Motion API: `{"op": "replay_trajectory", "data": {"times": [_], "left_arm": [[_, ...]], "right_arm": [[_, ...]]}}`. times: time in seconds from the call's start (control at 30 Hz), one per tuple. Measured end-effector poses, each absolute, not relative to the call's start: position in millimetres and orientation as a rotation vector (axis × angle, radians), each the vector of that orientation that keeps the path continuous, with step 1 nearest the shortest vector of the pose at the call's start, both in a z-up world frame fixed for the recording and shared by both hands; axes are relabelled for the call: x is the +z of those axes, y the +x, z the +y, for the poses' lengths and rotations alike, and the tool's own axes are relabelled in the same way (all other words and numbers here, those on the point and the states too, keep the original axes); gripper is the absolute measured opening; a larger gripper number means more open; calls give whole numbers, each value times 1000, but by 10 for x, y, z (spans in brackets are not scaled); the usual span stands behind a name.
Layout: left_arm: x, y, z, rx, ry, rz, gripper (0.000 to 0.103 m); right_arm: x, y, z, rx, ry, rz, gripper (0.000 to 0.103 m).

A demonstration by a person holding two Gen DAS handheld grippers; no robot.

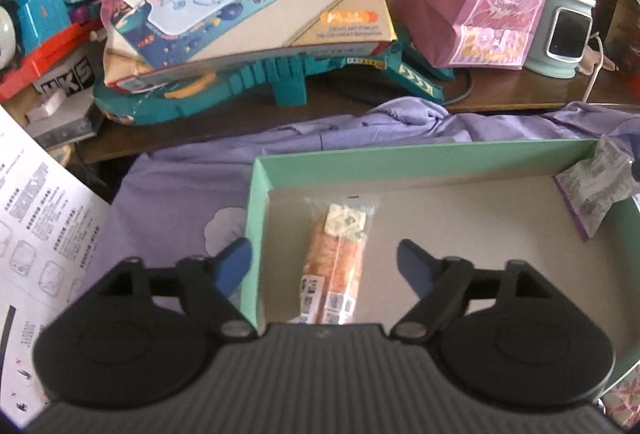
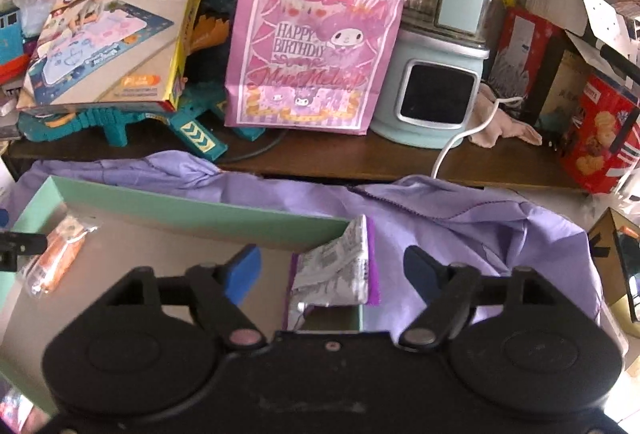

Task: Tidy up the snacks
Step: 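Carry both snacks into the green box and open both grippers, then grasp the orange bar with the left gripper while the right grasps the yellow bar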

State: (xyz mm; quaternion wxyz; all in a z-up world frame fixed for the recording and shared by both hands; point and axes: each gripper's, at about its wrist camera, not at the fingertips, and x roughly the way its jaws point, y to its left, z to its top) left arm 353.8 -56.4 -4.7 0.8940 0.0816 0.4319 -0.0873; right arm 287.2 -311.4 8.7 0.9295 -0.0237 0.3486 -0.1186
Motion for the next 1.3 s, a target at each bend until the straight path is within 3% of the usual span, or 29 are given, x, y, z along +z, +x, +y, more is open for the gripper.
{"op": "replay_trajectory", "data": {"times": [0.13,0.37,0.73,1.3], "left_arm": [[64,3413,-555,-177,169,881,97],[279,3047,-505,-184,169,866,103],[346,2236,-403,-207,182,893,103],[-73,1127,-405,-311,234,985,103]], "right_arm": [[138,2745,-3041,-234,-49,721,89],[299,2414,-2859,-214,-52,705,103],[449,1680,-2617,-187,-31,710,103],[102,552,-2599,-178,96,805,103]]}}
